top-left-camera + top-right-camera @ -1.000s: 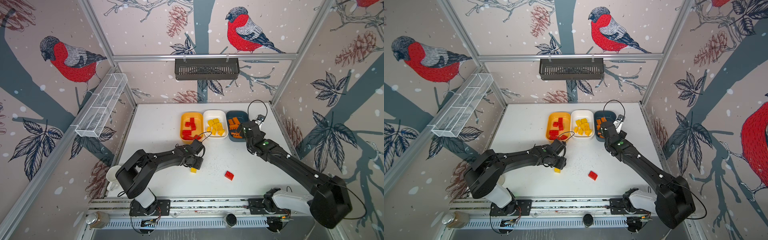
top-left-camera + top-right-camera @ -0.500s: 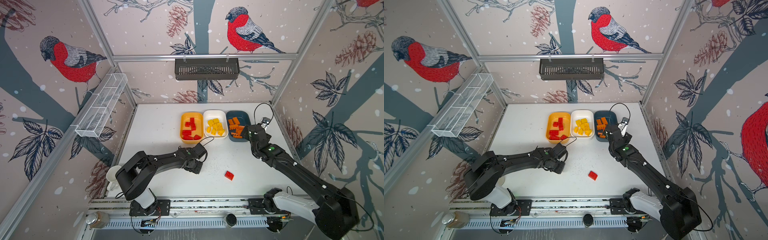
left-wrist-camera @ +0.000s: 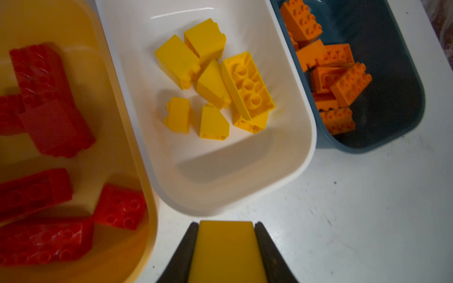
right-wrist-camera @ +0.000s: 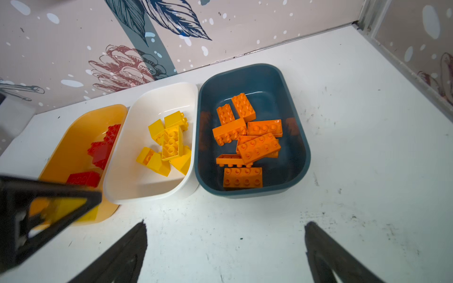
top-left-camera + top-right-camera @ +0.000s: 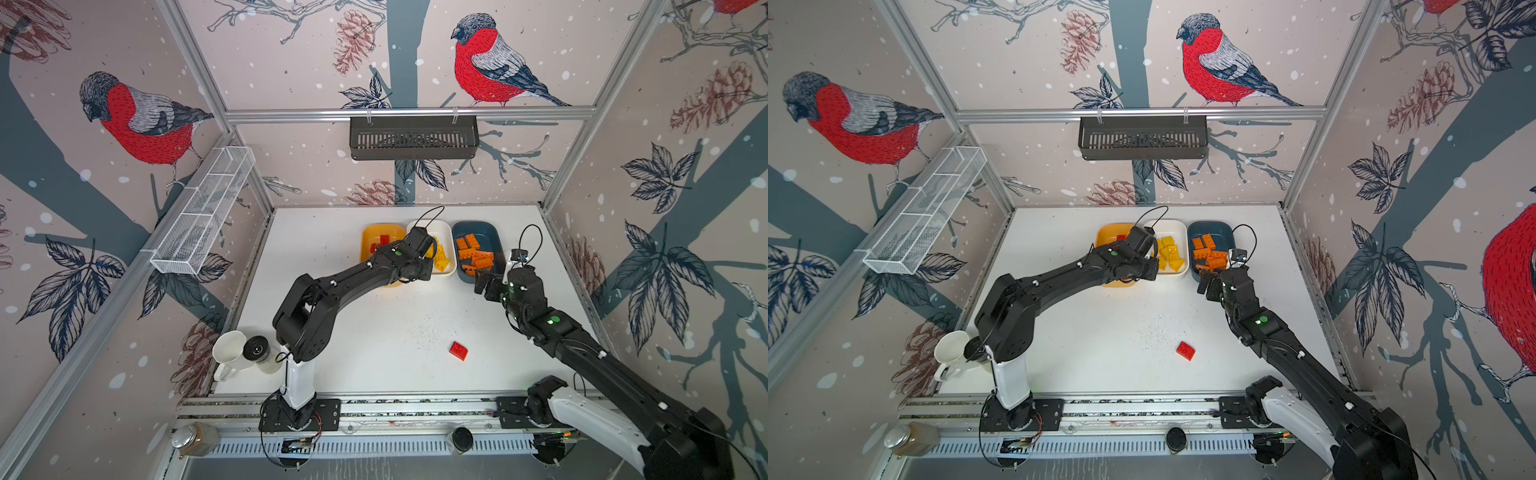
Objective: Sort the legos into containers by color
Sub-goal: Place the lego in the container, then move the lego to the bottom-center of the table.
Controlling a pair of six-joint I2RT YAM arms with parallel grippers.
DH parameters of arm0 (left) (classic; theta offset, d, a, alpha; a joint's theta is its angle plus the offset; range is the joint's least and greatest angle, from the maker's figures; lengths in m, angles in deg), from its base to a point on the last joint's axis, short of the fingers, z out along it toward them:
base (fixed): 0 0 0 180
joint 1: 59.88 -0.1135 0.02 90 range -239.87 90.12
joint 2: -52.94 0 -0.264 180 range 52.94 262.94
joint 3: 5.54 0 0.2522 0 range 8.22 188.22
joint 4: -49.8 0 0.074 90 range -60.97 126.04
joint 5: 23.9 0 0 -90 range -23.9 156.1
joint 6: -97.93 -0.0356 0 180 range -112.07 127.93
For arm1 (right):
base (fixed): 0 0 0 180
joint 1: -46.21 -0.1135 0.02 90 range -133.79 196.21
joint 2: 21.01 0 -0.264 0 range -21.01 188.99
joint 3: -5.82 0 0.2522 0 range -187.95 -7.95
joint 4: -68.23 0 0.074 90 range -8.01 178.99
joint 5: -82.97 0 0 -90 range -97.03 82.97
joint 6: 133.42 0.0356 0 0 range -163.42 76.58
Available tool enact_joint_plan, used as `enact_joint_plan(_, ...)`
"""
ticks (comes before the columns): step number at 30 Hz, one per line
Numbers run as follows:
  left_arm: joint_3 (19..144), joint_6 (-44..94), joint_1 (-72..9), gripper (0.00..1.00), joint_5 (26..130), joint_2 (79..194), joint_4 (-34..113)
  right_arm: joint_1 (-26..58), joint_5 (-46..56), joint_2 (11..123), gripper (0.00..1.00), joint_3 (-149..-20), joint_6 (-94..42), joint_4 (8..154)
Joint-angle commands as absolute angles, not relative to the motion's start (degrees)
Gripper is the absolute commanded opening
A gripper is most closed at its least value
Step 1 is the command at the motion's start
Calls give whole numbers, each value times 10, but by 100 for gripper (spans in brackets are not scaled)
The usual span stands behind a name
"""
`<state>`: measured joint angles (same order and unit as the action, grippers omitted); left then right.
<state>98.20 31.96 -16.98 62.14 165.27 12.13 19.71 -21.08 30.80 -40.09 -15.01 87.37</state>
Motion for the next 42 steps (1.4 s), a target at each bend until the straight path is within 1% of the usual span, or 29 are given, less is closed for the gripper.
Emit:
enact_joint_plan(1,1066,304,-176,35,585,1709,124,198,-170,294,99,-386,-138,868)
enact_joint_plan(4,1144,302,-175,49,572,1758,97,199,-167,280,100,-370,-127,879)
enact_joint_plan(6,1164,297,-172,63,602,1768,86,200,-170,269,100,-358,-120,881)
enact_joint_plan(8,1143,283,-156,81,611,1753,93,200,-182,259,100,-347,-113,884)
enact_joint_plan(9,1124,271,-142,87,601,1741,97,200,-190,254,99,-341,-109,886)
enact_joint_plan(11,1076,241,-110,93,583,1717,102,205,-206,244,100,-334,-100,894)
enact_joint_plan(13,1023,209,-79,95,592,1693,108,217,-231,230,100,-327,-80,907)
enact_joint_plan(15,973,190,-48,97,611,1676,101,244,-236,212,99,-315,-63,915)
enact_joint_plan(20,894,173,25,97,634,1663,69,338,-161,171,99,-285,-51,905)
enact_joint_plan(23,876,181,40,97,657,1671,67,374,-122,164,99,-280,-55,898)
enact_joint_plan(28,872,188,47,97,737,1675,95,382,-109,164,99,-289,-68,904)
enact_joint_plan(32,865,162,63,97,705,1683,102,382,-108,161,99,-290,-74,909)
enact_joint_plan(37,865,96,59,97,657,1674,110,382,-98,159,99,-289,-76,906)
enact_joint_plan(40,862,45,56,96,675,1657,116,382,-91,157,100,-291,-82,912)
enact_joint_plan(42,845,-12,57,96,716,1637,130,382,-92,153,100,-290,-82,913)
